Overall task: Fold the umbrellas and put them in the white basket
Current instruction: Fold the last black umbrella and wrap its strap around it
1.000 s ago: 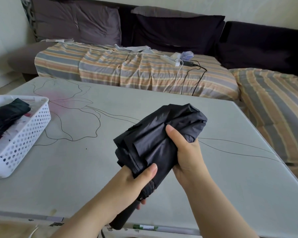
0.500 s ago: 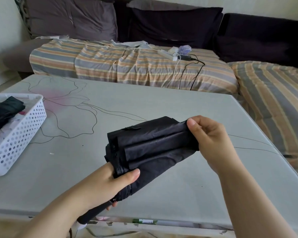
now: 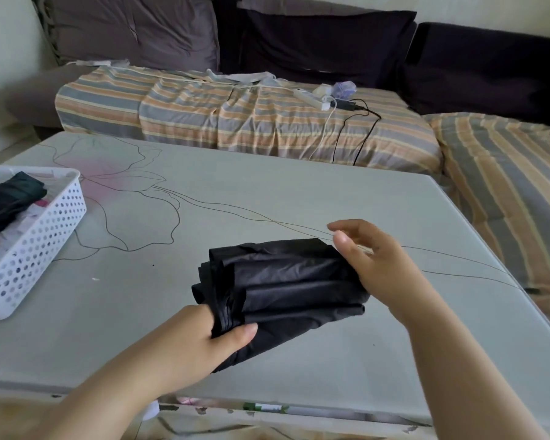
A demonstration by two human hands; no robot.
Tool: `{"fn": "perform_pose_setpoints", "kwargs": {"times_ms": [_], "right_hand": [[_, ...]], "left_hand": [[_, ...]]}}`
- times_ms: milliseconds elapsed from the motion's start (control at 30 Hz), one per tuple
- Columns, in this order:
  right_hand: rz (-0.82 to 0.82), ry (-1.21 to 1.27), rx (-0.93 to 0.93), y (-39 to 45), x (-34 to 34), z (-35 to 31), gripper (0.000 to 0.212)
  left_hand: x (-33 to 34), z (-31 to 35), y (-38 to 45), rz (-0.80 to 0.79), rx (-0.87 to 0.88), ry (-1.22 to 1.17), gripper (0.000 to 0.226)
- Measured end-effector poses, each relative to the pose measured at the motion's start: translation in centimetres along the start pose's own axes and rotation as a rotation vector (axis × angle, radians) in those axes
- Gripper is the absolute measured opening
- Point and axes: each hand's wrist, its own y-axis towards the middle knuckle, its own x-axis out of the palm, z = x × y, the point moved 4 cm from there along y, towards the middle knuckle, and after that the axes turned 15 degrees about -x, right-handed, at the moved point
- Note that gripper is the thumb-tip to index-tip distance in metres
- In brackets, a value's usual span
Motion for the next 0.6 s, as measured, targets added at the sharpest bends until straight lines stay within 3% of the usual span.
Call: {"fn": "perform_pose_setpoints", "kwargs": {"times_ms": [133,233,367,467,600], "right_hand": [[-0.234,-0.009,-0.002,-0.6,0.3,0.9,0.018],[-0.287,-0.115,-0.008,-0.4,1.1,0.7,0.004],[-0.364,-0.154,-0.01,-0.2,1.5,0.4,0.019],[-0.232,-0.087,0.015,0.4,1.4,0.8,0.028],[-0.053,-0.202,0.052,0.9,1.7,1.6,0.027]], "left_hand": [[0.0,-0.7,0.1,0.012,0.072,0.1,0.031],[0.3,-0.4,-0.2,-0.012,0.1,0.194,0.028],[0.6,-0.4,-0.4,-0.054,0.123,0.224,0.032],[0.5,0.1,-0.7,-0.056,0.127,0.266,0.03],[0.1,0.7,-0.8,-0.009,0.124,0.36,0.038]]}}
